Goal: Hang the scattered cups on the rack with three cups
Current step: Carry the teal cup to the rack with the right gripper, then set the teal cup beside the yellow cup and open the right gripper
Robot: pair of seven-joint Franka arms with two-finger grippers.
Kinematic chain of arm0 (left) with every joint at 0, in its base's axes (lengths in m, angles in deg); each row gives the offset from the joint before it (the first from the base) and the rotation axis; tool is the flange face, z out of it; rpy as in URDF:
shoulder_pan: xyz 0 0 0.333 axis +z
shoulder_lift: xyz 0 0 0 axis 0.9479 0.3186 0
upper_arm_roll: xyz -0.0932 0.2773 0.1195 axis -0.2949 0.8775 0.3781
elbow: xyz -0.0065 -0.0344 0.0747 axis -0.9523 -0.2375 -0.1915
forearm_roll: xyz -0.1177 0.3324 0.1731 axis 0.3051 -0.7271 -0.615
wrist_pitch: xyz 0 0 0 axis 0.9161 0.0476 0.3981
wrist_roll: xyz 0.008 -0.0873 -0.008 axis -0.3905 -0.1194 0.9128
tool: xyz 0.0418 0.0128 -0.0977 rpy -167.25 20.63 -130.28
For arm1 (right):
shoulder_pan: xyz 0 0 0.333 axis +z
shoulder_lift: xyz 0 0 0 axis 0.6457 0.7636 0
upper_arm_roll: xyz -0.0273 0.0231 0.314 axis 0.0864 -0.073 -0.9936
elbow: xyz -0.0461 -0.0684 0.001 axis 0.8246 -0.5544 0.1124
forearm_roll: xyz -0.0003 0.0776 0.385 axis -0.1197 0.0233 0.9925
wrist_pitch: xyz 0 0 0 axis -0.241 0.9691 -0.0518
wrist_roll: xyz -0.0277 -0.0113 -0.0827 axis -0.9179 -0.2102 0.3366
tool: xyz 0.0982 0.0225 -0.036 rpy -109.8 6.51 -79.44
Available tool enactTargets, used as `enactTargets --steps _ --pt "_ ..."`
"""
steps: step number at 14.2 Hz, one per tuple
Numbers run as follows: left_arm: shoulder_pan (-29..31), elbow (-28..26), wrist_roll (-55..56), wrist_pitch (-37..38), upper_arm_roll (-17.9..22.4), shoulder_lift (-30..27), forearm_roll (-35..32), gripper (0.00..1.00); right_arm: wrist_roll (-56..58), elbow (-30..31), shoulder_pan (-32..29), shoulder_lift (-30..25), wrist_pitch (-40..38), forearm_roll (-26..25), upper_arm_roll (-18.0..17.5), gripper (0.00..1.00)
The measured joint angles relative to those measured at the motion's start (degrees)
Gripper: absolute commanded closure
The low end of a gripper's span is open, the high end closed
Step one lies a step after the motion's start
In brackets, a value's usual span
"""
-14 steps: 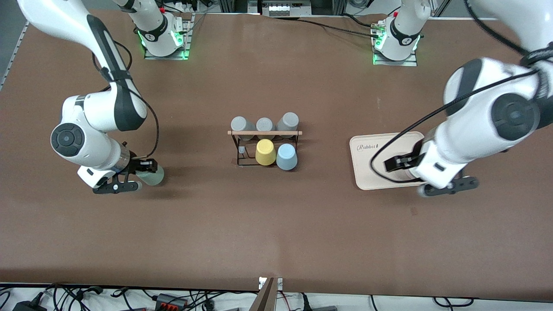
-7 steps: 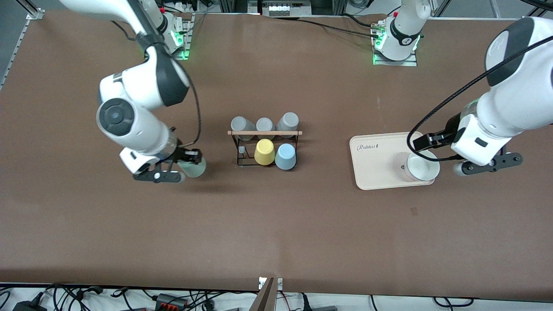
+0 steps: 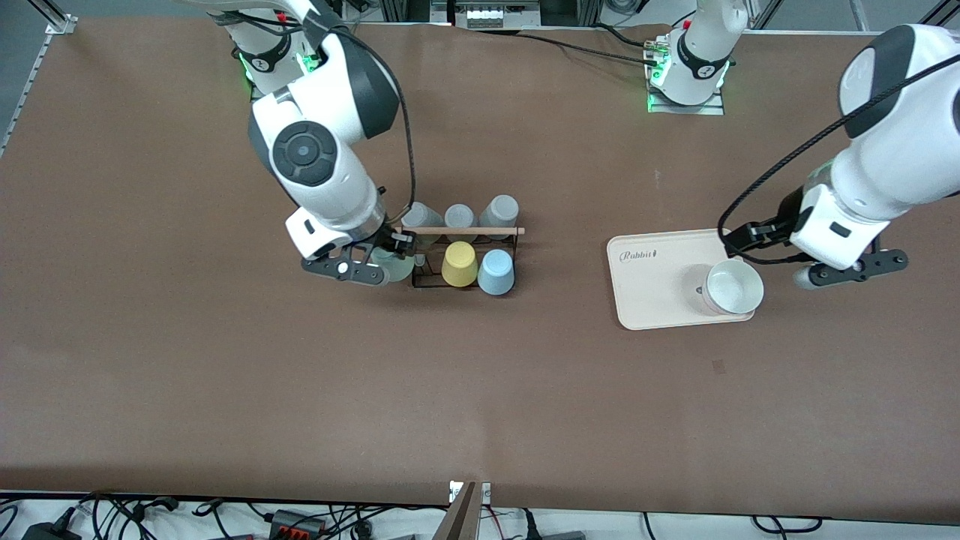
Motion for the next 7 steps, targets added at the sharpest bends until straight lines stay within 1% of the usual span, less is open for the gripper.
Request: enactTargets --steps 1,2,3,7 --pt "-4.1 0.6 -0.7 0.7 5.0 0.0 0.7 0.00 -1.0 0.0 0.6 0.3 0.0 0.0 0.0 0.70" --pt "-7.2 1.0 -1.0 1.7 8.3 0.0 1.2 0.00 -1.9 0.0 1.0 0.7 0.1 0.0 0.0 0.70" --pt "-8.9 1.3 -1.0 2.9 9.8 0.0 1.5 0.00 -2.6 0.0 1.3 1.2 0.2 0.0 0.0 0.70" --pt "-10.0 2.0 -1.0 4.4 10.2 0.0 1.6 0.00 -3.5 0.0 1.9 4.9 3.1 0.0 0.0 0.69"
